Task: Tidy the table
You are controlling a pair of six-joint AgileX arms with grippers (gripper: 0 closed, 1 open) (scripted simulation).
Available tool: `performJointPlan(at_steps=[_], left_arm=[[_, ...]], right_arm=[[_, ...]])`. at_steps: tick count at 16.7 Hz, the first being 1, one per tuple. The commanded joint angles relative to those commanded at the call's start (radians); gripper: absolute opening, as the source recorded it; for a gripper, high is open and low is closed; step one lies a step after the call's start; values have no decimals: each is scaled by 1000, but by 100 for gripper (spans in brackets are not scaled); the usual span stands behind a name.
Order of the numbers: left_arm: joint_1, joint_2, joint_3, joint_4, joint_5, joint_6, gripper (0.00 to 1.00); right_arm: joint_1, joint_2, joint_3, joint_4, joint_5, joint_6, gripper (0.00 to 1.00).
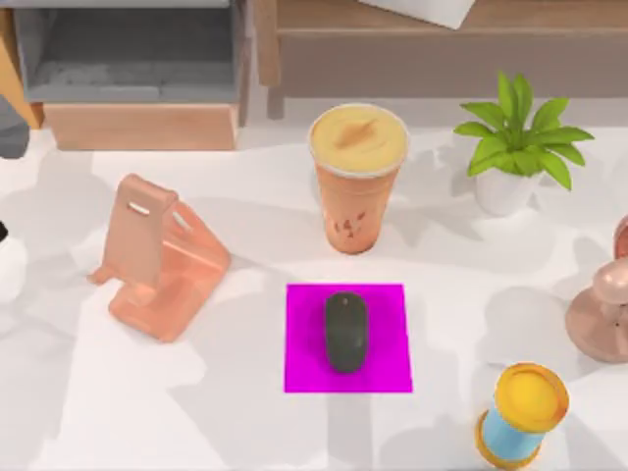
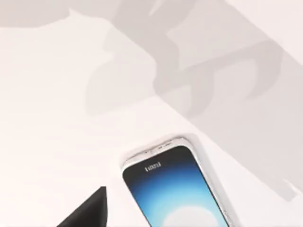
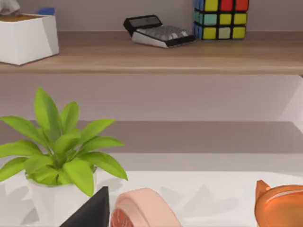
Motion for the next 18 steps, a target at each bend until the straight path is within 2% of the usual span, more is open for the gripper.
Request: performJointPlan(at_steps=[5,8,18], left_arm=[[251,10,-245,148,-9,-57,100],[354,9,-348,244,-16,-72,100],[379,33,-399,308,-18,-90,100]], right_arm=[[0,0,0,0,0,0,100],[0,0,0,0,0,0,100],[0,0,0,0,0,0,100]])
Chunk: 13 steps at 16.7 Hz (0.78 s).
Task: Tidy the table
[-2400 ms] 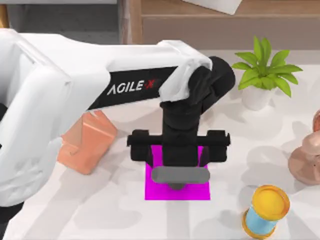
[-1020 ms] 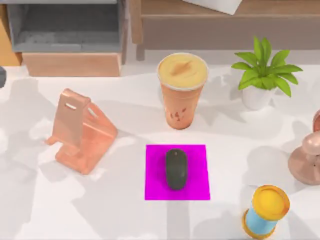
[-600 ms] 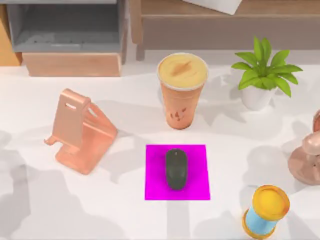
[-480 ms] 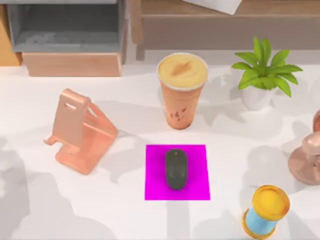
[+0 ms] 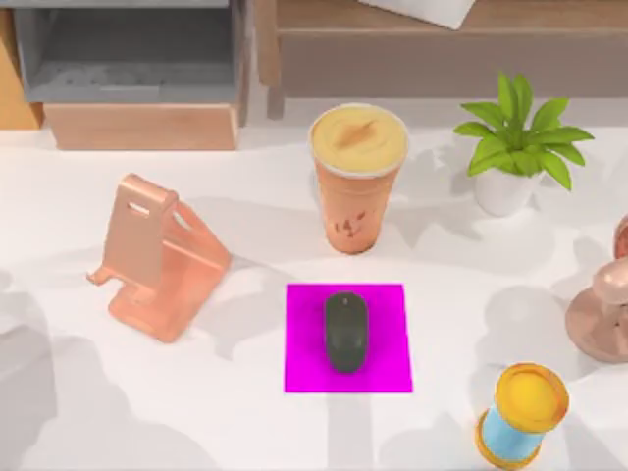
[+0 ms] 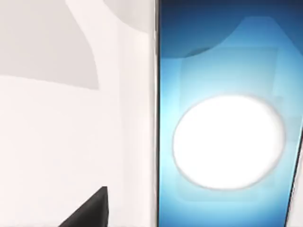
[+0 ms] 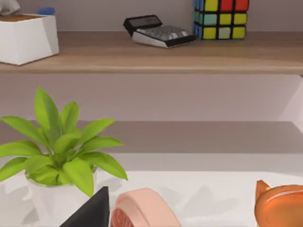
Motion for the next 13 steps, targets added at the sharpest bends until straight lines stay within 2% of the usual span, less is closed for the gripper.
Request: performJointPlan(at_steps=[6,11,13], left_arm=[[3,113,-120,245,0,5,100],[3,129,-134,268,0,6,100],[3,129,-134,268,0,6,85]], right_arm=[[0,0,0,0,0,0,100],[0,0,0,0,0,0,100],[0,0,0,0,0,0,100]])
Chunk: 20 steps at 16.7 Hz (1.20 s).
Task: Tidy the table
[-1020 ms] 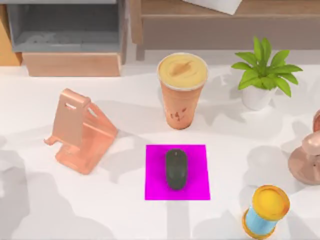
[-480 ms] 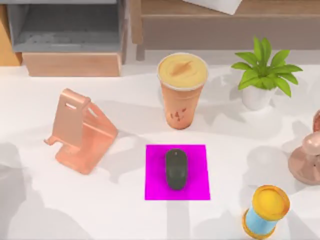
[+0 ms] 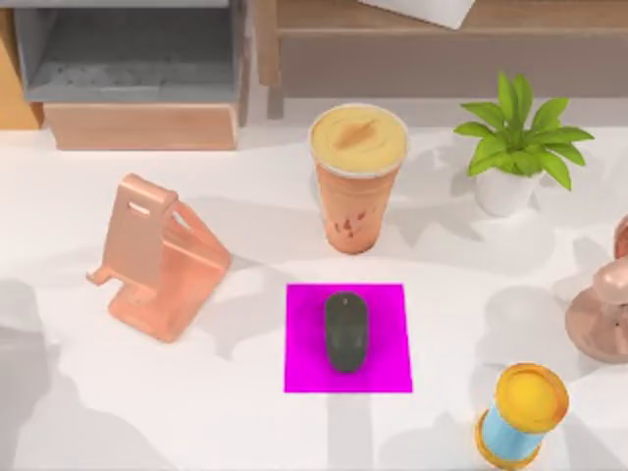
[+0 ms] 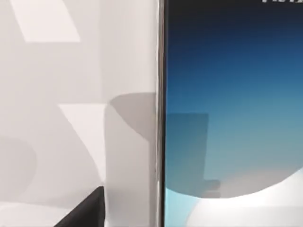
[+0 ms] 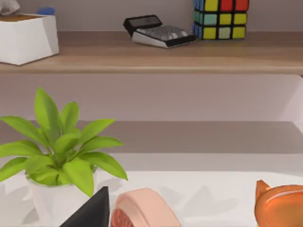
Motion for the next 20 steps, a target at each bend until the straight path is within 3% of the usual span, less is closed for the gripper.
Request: performJointPlan(at_steps=[11,20], left_arm=[[0,0,0,0,0,0,2],[-2,-35,15,-37,14,-9,0]], right_arm=[[0,0,0,0,0,0,100],[0,0,0,0,0,0,100]])
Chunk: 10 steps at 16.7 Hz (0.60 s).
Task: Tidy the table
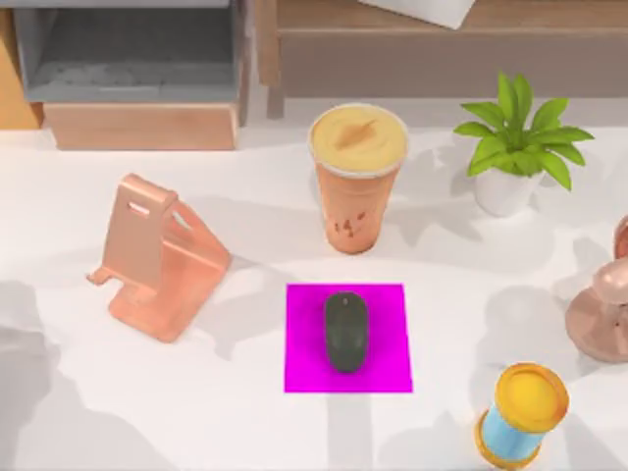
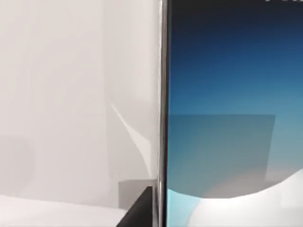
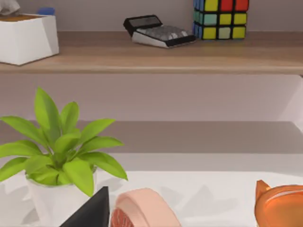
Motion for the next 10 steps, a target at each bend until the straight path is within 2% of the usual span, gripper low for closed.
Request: performJointPlan(at_steps=[10], left_arm=[[-1,-68,64,-132,0,-2,0]], right_arm=[[0,0,0,0,0,0,100]])
